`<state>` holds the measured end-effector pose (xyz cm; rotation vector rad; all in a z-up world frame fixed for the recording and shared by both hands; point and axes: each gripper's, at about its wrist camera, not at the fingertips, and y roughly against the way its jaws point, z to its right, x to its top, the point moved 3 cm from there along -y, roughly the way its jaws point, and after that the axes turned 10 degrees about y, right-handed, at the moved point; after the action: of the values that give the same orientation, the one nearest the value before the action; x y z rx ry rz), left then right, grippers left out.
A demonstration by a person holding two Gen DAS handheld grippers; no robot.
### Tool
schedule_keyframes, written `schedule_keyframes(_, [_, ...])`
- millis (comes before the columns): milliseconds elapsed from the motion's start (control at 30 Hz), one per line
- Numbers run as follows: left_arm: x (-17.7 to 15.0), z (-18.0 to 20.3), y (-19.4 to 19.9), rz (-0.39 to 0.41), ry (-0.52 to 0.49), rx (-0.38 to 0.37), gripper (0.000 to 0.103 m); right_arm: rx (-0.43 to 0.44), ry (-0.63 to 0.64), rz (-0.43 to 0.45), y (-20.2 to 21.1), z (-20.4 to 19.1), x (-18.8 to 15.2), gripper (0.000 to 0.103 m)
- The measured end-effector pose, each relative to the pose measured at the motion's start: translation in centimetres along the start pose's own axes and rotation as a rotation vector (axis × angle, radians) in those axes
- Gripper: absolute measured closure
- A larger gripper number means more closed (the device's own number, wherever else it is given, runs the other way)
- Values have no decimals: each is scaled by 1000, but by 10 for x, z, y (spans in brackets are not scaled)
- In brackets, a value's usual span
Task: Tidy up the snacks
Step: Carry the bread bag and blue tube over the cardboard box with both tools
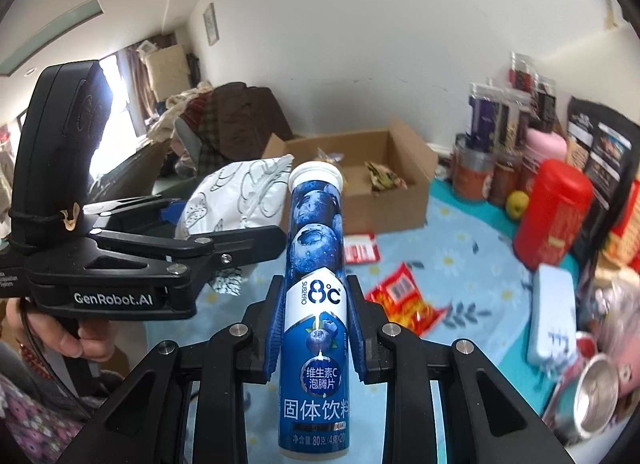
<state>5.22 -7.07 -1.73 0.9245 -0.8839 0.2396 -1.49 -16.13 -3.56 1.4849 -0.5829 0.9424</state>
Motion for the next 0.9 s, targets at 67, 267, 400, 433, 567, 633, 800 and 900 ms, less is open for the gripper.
schedule_keyframes(67, [10, 0, 0, 23, -8, 6, 30, -14, 17, 11, -1, 2, 11, 75])
schedule_keyframes(267, [44, -6, -2, 76, -3, -3, 30, -27, 49, 52, -9, 12, 44, 75])
schedule_keyframes(400, [68, -8, -3, 122, -8, 6, 30, -36, 75, 88, -15, 21, 70, 75])
schedule_keyframes(433, [75, -9, -4, 134, -12, 10, 30, -38, 78, 94, -17, 24, 75, 75])
schedule_keyframes(567, [103, -14, -13, 167, -25, 25, 30, -52, 102, 120, -29, 35, 99, 75])
schedule_keyframes(633, [116, -17, -20, 177, -29, 34, 30, -51, 102, 128, -36, 43, 111, 75])
schedule_keyframes(800, [146, -28, -42, 187, -30, 53, 30, -62, 119, 140, -60, 63, 140, 75])
schedule_keyframes(900, [162, -36, -56, 195, -20, 64, 30, -64, 117, 140, -76, 74, 153, 75])
